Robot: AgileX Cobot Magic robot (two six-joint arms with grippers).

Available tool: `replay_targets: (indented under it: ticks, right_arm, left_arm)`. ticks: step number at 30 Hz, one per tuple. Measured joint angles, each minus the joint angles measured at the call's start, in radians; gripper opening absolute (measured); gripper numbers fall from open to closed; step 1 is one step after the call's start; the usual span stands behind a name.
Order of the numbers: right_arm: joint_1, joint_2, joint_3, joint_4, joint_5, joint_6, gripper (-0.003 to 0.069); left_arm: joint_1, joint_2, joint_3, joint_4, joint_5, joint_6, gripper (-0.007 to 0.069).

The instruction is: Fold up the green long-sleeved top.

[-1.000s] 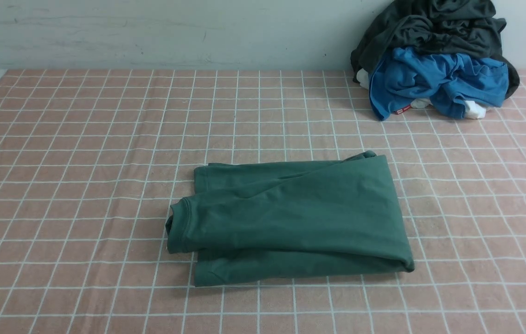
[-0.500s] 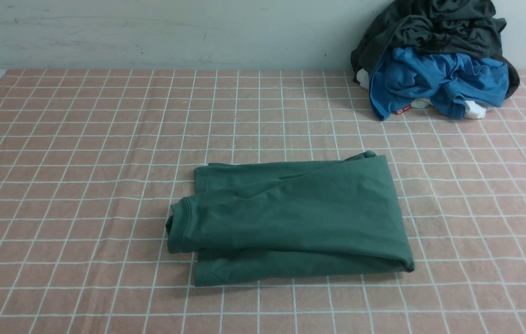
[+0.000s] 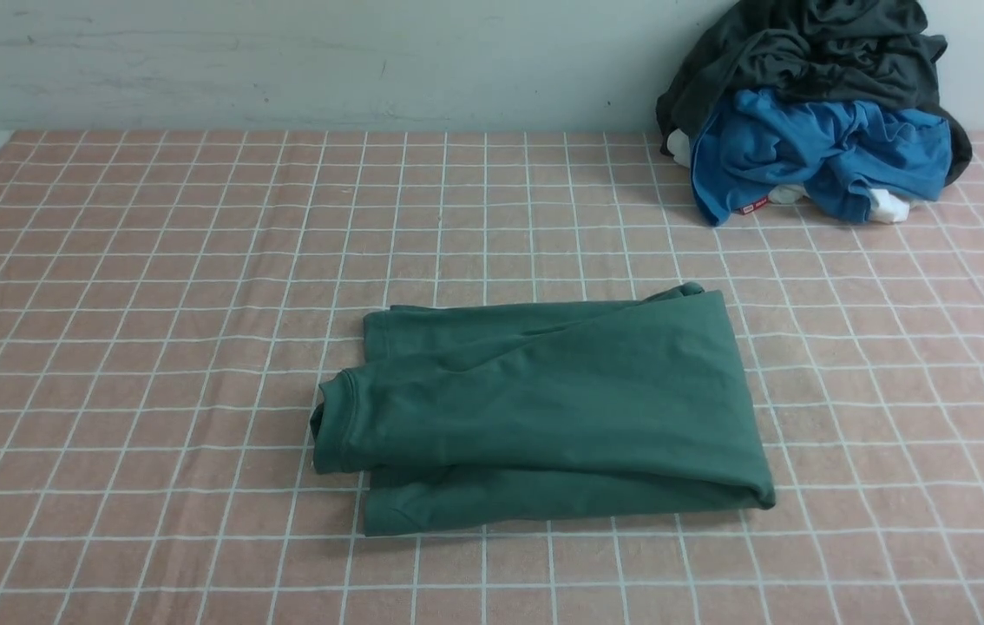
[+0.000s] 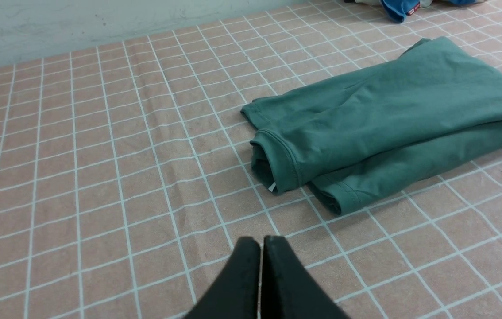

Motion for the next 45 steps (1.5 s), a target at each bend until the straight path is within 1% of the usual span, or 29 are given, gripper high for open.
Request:
replay_targets:
  ticks: [4,32,36,38,40,44,45]
  right_arm:
    - [0.000,0.000,-0.003,-0.006,0.021,0.009,-0.0014]
    - [0.000,0.000,-0.004,-0.010,0.027,0.009,-0.0014]
    - [0.000,0.000,-0.004,-0.010,0.027,0.009,-0.0014]
    - [0.000,0.000,-0.004,-0.010,0.027,0.009,-0.0014]
    - [0.000,0.000,-0.004,-0.010,0.027,0.009,-0.0014]
    - [0.000,0.000,-0.004,-0.011,0.027,0.009,-0.0014]
    - [0.000,0.000,-0.004,-0.011,0.027,0.009,-0.0014]
  left_arm:
    - [0.000,0.000,0.000,0.000,0.000,0.000,-0.0003]
    - [0.000,0.000,0.001,0.000,0.000,0.000,-0.0003]
    - [0.000,0.000,0.002,0.026,-0.001,0.000,-0.0003]
    - [0.000,0.000,0.010,0.026,-0.017,0.000,-0.0003]
    - [0.000,0.000,0.030,0.019,-0.070,-0.001,-0.0003]
    - [0.048,-0.016,0.101,0.018,-0.261,-0.001,-0.0003]
    - [0.089,-0.024,0.141,0.019,-0.326,-0.001,-0.0003]
